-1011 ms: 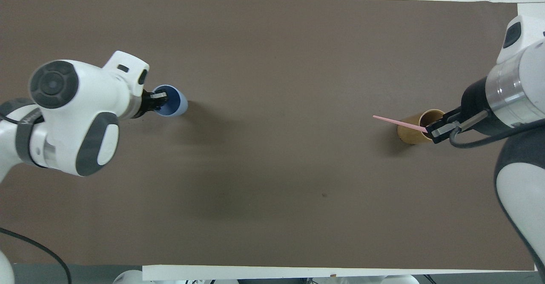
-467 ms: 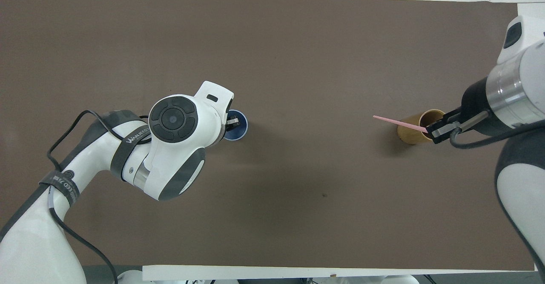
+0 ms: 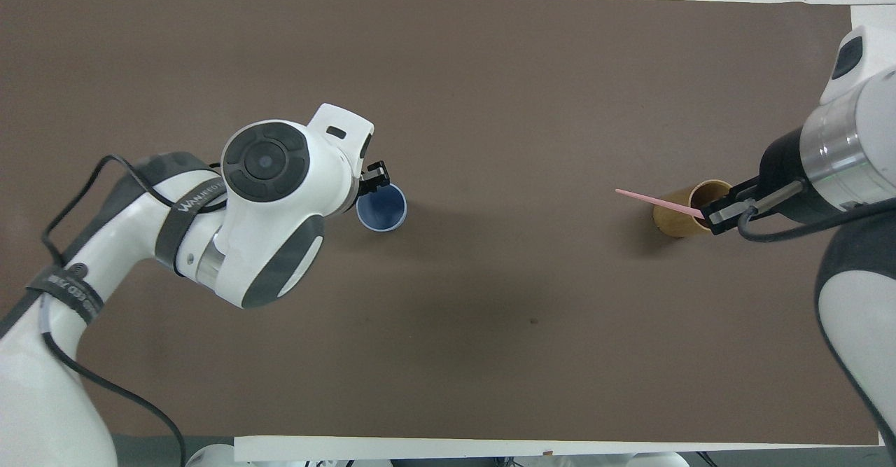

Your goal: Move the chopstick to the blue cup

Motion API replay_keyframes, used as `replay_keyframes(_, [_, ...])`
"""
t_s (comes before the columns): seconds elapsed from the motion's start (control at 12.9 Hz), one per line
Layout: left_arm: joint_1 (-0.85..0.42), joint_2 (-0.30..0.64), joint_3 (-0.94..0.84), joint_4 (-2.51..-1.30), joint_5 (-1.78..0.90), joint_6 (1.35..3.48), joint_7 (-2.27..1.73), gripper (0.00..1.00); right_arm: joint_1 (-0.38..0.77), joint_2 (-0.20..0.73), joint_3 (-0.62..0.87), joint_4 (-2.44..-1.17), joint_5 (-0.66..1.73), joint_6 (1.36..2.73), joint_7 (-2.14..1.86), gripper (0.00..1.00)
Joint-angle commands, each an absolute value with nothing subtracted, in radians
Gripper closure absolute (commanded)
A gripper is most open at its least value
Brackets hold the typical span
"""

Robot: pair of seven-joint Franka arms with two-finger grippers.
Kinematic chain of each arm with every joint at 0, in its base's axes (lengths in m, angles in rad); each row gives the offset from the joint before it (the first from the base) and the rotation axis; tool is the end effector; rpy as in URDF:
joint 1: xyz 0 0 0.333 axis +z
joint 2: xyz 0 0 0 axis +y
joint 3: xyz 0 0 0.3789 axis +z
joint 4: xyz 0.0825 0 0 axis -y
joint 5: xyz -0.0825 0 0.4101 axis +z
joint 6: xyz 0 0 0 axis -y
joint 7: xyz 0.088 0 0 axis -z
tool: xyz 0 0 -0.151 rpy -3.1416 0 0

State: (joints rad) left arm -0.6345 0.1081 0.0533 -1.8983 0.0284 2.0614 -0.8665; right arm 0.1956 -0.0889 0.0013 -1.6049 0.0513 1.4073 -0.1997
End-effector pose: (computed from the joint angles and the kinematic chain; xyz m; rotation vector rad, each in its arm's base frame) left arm 0.5239 -0.3421 0.4567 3.0980 0.4242 0.0969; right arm 0.5128 0.1109 0.6631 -3.0238 -0.6164 0.1678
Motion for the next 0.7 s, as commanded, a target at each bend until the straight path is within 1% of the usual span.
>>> replay_keyframes(0.0, [-0.502,0.042,0.055,-1.824,0.041,1.903,-0.702,0.00,0.199,-0.098,-0.002,-1.588,0.060,1.379,-0.179,1.00])
replay_keyframes(0.16, [-0.344,-0.040,0.055,-1.821,0.041,1.837,-0.468,0.00,0.202,-0.078,0.002,-1.551,0.067,1.394,-0.173,1.00])
replay_keyframes(0.31, [-0.179,-0.066,0.057,-1.792,0.041,1.755,-0.210,0.00,0.219,-0.065,0.021,-1.555,0.202,1.507,-0.025,1.00])
replay_keyframes(0.39, [-0.117,-0.066,0.057,-1.775,0.038,1.737,-0.128,0.00,0.282,-0.049,0.035,-1.549,0.207,1.535,0.068,1.00])
replay_keyframes(0.47, [-0.088,-0.066,0.057,-1.770,0.038,1.735,-0.091,0.00,0.345,-0.013,0.035,-1.531,0.206,1.577,0.171,1.00])
replay_keyframes(0.62, [-0.077,-0.071,0.057,-1.775,0.038,1.749,-0.095,0.00,0.452,0.047,0.044,-1.476,0.207,1.643,0.335,1.00])
